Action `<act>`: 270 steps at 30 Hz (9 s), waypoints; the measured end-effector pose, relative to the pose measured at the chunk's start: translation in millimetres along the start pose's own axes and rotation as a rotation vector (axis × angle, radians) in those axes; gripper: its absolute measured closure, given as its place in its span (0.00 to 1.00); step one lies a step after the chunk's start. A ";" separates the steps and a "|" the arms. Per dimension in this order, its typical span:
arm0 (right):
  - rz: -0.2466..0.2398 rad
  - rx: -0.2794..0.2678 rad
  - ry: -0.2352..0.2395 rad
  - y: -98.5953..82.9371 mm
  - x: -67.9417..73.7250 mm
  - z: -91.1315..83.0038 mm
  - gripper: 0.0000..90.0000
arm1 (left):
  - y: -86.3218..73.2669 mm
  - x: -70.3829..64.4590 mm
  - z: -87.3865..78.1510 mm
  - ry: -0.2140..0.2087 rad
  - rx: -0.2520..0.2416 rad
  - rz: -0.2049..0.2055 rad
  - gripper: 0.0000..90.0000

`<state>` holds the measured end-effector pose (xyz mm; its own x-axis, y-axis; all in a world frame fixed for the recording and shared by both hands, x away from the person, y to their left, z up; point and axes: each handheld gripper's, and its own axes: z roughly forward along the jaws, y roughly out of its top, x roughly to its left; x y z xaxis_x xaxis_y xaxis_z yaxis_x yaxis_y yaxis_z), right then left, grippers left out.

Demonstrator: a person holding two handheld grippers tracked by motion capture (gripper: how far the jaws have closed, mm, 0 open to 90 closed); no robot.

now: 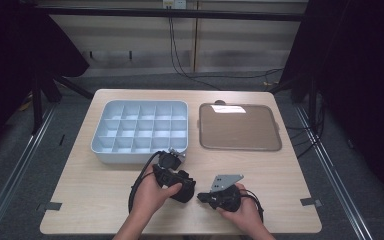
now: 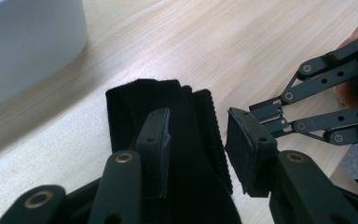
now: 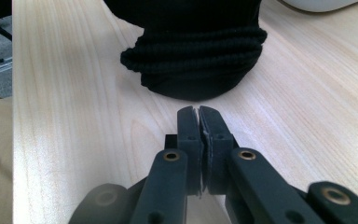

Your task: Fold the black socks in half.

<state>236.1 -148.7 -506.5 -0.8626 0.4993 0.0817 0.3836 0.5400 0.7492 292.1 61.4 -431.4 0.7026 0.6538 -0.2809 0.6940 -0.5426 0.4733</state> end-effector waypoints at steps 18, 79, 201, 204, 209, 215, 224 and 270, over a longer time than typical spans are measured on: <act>-0.002 0.000 0.002 -0.1 -0.1 0.1 0.98 | 1.1 17.5 -17.0 0.031 -0.051 -0.064 0.63; -0.002 -0.017 -0.002 -0.2 1.0 2.7 0.98 | -5.9 15.3 25.8 -0.017 0.033 -0.092 0.40; 0.015 0.030 -0.087 3.9 -3.2 9.4 0.16 | 24.0 131.4 -136.2 0.129 -0.114 -0.313 0.74; 0.014 0.029 -0.086 3.9 -3.3 9.5 0.16 | 24.3 136.8 -139.3 0.139 -0.116 -0.322 0.74; 0.012 0.029 -0.087 3.9 -3.4 9.4 0.16 | 24.1 146.0 -142.5 0.176 -0.113 -0.326 0.74; 0.015 0.030 -0.087 3.9 -3.2 9.4 0.16 | 21.4 157.5 -143.2 0.185 -0.119 -0.347 0.74; 0.015 0.030 -0.087 3.9 -3.2 9.4 0.16 | 16.8 170.8 -142.4 0.211 -0.111 -0.367 0.75; 0.012 0.029 -0.086 3.9 -3.4 9.5 0.16 | -11.8 223.1 -124.7 0.301 -0.058 -0.469 0.75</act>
<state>243.6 -142.0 -510.1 -0.8269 0.5614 0.0325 0.4039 0.5527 0.7290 421.1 279.5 -395.6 0.2388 0.9444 -0.2260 0.9059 -0.1328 0.4022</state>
